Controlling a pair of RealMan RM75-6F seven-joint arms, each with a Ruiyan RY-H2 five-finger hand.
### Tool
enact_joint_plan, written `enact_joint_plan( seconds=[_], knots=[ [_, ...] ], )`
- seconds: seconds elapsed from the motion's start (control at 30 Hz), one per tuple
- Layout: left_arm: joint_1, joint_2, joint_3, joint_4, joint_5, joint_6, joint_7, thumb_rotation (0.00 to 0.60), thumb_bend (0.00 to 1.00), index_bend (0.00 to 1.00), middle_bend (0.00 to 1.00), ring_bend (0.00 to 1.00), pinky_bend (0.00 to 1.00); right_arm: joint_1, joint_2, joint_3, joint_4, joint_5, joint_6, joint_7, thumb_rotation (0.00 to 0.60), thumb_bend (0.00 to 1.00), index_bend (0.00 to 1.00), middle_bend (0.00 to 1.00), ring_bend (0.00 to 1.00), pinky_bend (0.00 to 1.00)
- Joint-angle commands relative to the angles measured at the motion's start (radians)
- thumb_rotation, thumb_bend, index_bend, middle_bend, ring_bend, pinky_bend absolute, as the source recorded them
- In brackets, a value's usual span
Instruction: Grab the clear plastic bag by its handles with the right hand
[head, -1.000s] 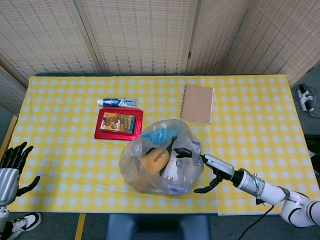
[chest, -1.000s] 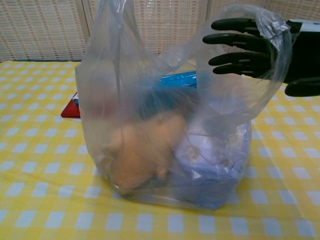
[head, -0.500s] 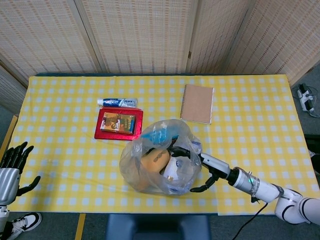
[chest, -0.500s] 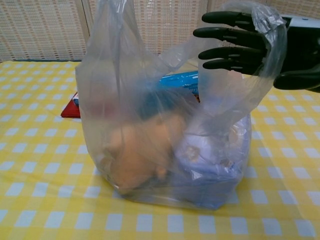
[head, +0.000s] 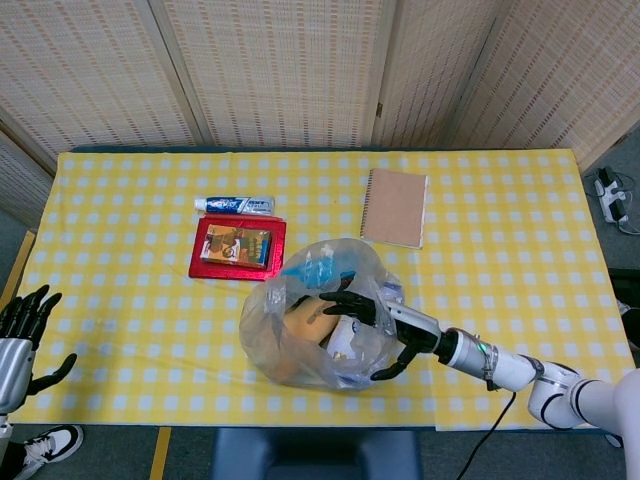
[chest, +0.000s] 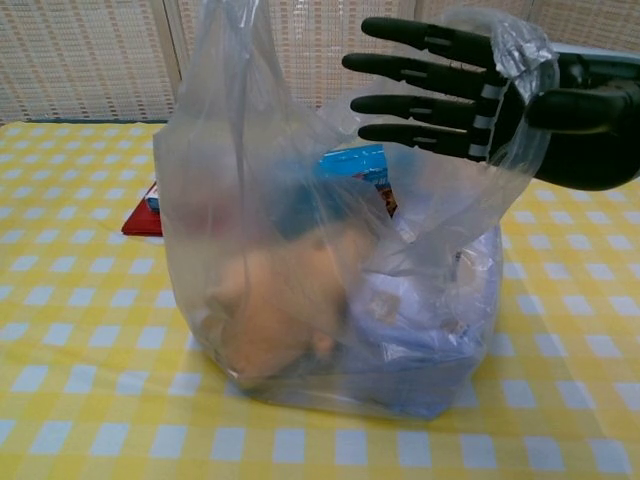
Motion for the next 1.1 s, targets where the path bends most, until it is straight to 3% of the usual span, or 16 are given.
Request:
enact_joint_plan(
  seconds=[0.03,0.27,0.8,1.1],
  knots=[
    [0.001,0.002,0.0,-0.001,0.001,0.002,-0.003,0.6,0.32,0.0,0.03,0.02,0.05,0.015,-0.012,0.005,0.007,0.008,-0.003,0.022,0.6,0.19,0.0,0.0,0.07,0.0],
    [0.008,0.008,0.001,-0.001,0.001,0.01,-0.018,0.6,0.32,0.0,0.03,0.02,0.05,0.043,-0.036,0.019,0.006,0.031,-0.033,0.0,0.6,0.19,0.0,0.0,0.16,0.0],
    [0.023,0.026,0.005,-0.003,0.005,0.026,-0.052,0.6,0.32,0.0,0.03,0.02,0.05,0.103,-0.016,0.035,-0.133,0.041,-0.153,-0.302,0.6,0.19,0.0,0.0,0.14,0.0],
    [0.027,0.029,0.005,-0.006,0.007,0.03,-0.054,0.6,0.32,0.0,0.03,0.02,0.05,0.121,0.0,0.054,-0.181,0.061,-0.176,-0.364,0.6,0.19,0.0,0.0,0.14,0.0]
  ],
)
